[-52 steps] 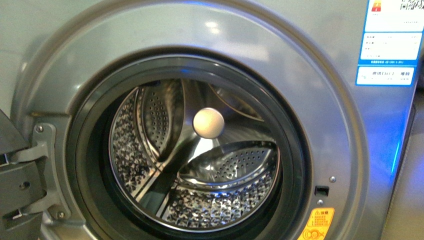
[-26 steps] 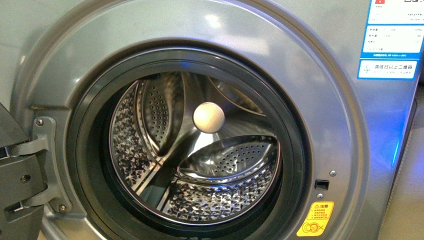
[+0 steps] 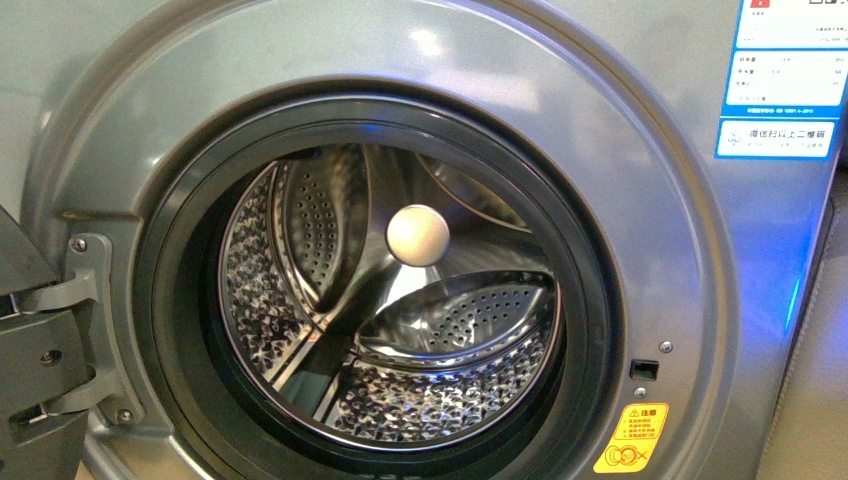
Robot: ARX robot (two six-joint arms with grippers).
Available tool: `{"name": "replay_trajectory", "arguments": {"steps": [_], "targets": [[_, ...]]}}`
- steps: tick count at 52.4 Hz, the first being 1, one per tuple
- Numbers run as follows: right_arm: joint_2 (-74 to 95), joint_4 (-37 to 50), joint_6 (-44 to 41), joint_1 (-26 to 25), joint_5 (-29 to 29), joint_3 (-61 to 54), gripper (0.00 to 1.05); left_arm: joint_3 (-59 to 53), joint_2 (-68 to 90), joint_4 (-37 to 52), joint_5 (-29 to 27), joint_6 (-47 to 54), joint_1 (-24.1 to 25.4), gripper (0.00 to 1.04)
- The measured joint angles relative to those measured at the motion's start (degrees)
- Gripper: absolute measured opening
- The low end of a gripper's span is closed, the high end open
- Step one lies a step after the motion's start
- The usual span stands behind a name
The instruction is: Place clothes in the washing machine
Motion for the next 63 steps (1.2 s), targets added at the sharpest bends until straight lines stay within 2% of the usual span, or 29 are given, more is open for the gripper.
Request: {"name": "replay_trajectory", "arguments": {"steps": [9, 15, 28, 42, 50, 63], "targets": [[-6.3, -0.9, 4.9, -0.9, -3.1, -5.5, 0.19, 0.0, 0.0, 0.0, 0.0, 0.0, 0.0, 0.98], [-14.0, -1.4, 6.4, -2.0, -5.4, -9.7, 0.13, 0.0, 0.0, 0.0, 0.0, 0.0, 0.0, 0.98], [-42.9, -4.6, 8.5, -3.7, -16.8, -20.5, 0.13, 0.0, 0.0, 0.0, 0.0, 0.0, 0.0, 0.98], [-70.6, -11.8, 12.4, -3.7, -29.4, -25.3, 0.13, 0.0, 0.0, 0.0, 0.0, 0.0, 0.0, 0.98], [-81.2, -12.3, 17.0, -3.1, -32.9, -23.5, 0.13, 0.0, 0.0, 0.0, 0.0, 0.0, 0.0, 0.98], [-91.1, -7.7, 31.6, 0.6, -35.0, -9.3, 0.13, 0.0, 0.0, 0.0, 0.0, 0.0, 0.0, 0.98]]}}
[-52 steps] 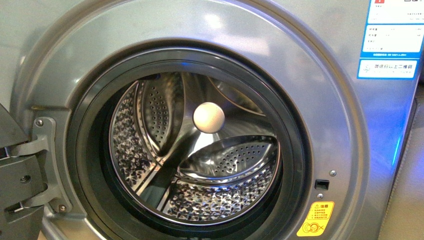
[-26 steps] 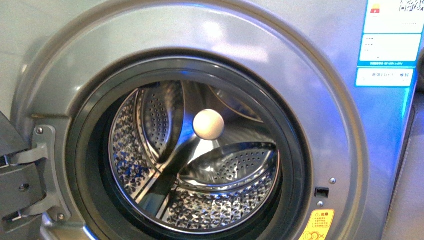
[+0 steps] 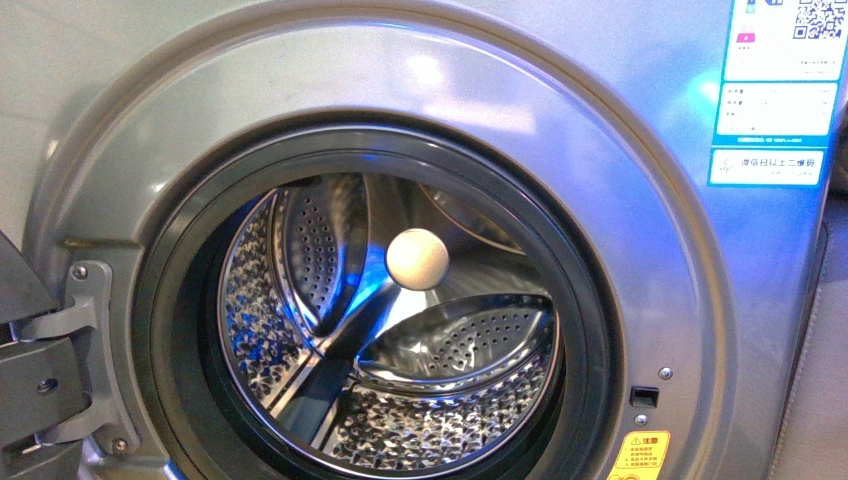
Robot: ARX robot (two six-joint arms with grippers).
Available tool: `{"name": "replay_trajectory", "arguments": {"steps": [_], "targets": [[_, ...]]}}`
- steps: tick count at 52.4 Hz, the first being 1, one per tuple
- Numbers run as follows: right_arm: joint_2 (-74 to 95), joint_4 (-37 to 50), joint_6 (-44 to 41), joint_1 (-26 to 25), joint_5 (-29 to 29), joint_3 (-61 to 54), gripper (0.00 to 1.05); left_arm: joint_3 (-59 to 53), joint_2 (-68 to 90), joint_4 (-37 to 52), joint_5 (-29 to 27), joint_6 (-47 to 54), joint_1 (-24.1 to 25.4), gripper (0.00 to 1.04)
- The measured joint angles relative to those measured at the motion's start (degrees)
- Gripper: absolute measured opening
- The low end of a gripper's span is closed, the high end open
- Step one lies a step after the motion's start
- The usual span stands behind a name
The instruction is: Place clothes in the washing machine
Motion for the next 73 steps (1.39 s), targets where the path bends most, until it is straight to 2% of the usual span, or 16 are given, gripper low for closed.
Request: {"name": "replay_trajectory", "arguments": {"steps": [10, 23, 33, 42, 52, 60, 67, 73], "targets": [[-4.1, 1.1, 9.0, 4.7, 0.4, 10.7, 0.13, 0.0, 0.0, 0.0, 0.0, 0.0, 0.0, 0.98], [-8.6, -3.6, 15.2, 15.7, 5.6, 26.8, 0.13, 0.0, 0.0, 0.0, 0.0, 0.0, 0.0, 0.98], [-10.8, -15.1, 12.0, 29.9, 11.9, 34.8, 0.13, 0.0, 0.0, 0.0, 0.0, 0.0, 0.0, 0.98], [-11.3, -23.5, 7.6, 45.5, 19.0, 36.7, 0.13, 0.0, 0.0, 0.0, 0.0, 0.0, 0.0, 0.98], [-11.1, -27.9, 1.5, 62.9, 28.9, 36.7, 0.13, 0.0, 0.0, 0.0, 0.0, 0.0, 0.0, 0.98], [-10.8, -28.7, -2.6, 75.0, 35.2, 36.2, 0.13, 0.0, 0.0, 0.0, 0.0, 0.0, 0.0, 0.98], [-9.6, -28.2, -4.8, 82.0, 38.9, 35.7, 0.13, 0.0, 0.0, 0.0, 0.0, 0.0, 0.0, 0.98], [-8.1, -27.0, -5.7, 84.3, 40.2, 35.0, 0.13, 0.0, 0.0, 0.0, 0.0, 0.0, 0.0, 0.98]]}}
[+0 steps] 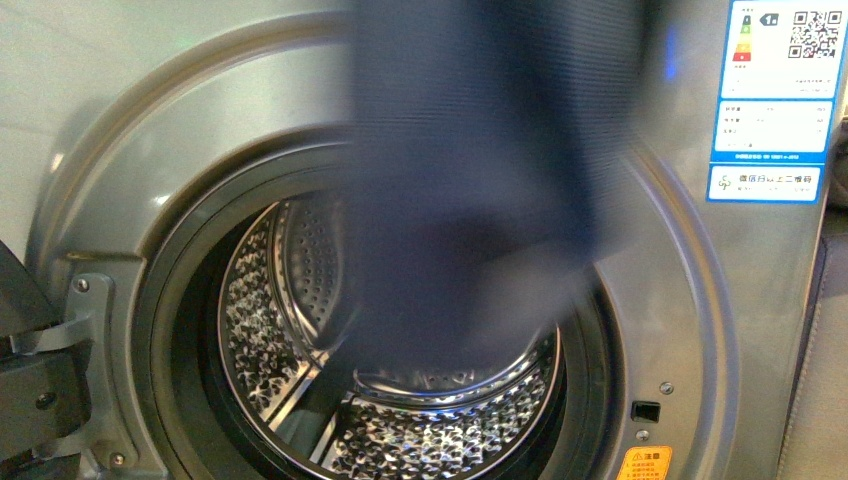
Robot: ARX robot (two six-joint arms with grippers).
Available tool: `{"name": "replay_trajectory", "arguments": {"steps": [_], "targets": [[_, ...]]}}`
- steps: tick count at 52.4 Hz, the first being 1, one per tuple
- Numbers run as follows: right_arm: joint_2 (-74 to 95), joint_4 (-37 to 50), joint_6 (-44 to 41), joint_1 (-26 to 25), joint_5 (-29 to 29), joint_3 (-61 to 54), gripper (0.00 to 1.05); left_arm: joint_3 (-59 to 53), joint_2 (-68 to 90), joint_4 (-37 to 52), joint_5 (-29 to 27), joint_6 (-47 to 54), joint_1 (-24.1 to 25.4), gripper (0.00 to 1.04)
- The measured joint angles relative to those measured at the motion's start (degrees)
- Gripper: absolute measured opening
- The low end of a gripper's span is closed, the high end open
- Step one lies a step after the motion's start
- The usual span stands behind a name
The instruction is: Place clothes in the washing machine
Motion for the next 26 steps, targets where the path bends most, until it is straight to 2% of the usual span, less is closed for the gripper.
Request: {"name": "replay_trajectory", "arguments": {"steps": [26], "targets": [[1.2, 1.7, -1.0, 0.9, 1.4, -1.5, 0.12, 0.0, 0.0, 0.0, 0.0, 0.0, 0.0, 0.98]]}}
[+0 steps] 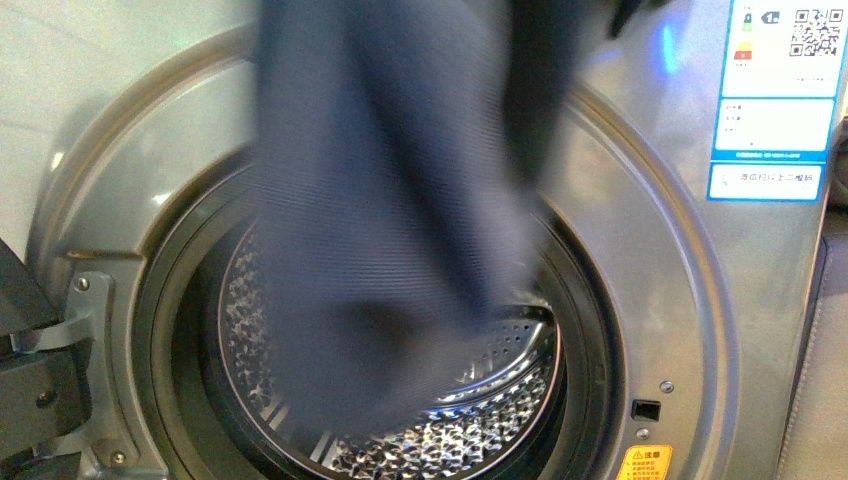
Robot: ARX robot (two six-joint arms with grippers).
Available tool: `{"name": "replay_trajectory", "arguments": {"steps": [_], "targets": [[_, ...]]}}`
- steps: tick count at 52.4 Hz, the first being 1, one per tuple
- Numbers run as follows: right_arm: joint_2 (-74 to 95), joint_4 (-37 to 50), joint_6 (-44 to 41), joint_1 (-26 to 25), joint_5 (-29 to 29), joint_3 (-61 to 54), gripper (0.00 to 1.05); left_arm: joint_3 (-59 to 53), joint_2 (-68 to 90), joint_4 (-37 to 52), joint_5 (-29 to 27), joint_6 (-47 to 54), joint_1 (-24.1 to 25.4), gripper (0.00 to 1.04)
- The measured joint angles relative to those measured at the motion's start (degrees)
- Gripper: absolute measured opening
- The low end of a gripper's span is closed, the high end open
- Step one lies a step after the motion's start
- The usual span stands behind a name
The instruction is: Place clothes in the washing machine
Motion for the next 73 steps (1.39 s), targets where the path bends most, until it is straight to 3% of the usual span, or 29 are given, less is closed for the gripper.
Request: {"name": "replay_trajectory", "arguments": {"steps": [17, 24, 27, 32, 40, 51, 73], "targets": [[0.0, 0.0, 0.0, 0.0, 0.0, 0.0, 0.12, 0.0, 0.0, 0.0, 0.0, 0.0, 0.0, 0.98], [0.0, 0.0, 0.0, 0.0, 0.0, 0.0, 0.12, 0.1, 5.4, 11.6, 22.8, -9.6, 9.6, 0.98], [0.0, 0.0, 0.0, 0.0, 0.0, 0.0, 0.12, 0.9, 11.0, 17.6, 28.9, -12.7, 14.4, 0.98], [0.0, 0.0, 0.0, 0.1, 0.0, 0.0, 0.12, 5.5, 18.5, 25.2, 33.2, -15.3, 19.2, 0.98], [0.0, 0.0, 0.0, 0.1, 0.0, 0.0, 0.12, 12.7, 23.1, 30.2, 37.2, -17.9, 21.0, 0.98], [0.0, 0.0, 0.0, 0.1, 0.0, 0.0, 0.12, 21.0, 27.8, 35.8, 39.9, -22.1, 19.1, 0.98], [0.0, 0.0, 0.0, 0.1, 0.0, 0.0, 0.12, 34.4, 41.8, 52.6, 50.0, -31.3, 4.7, 0.98]]}}
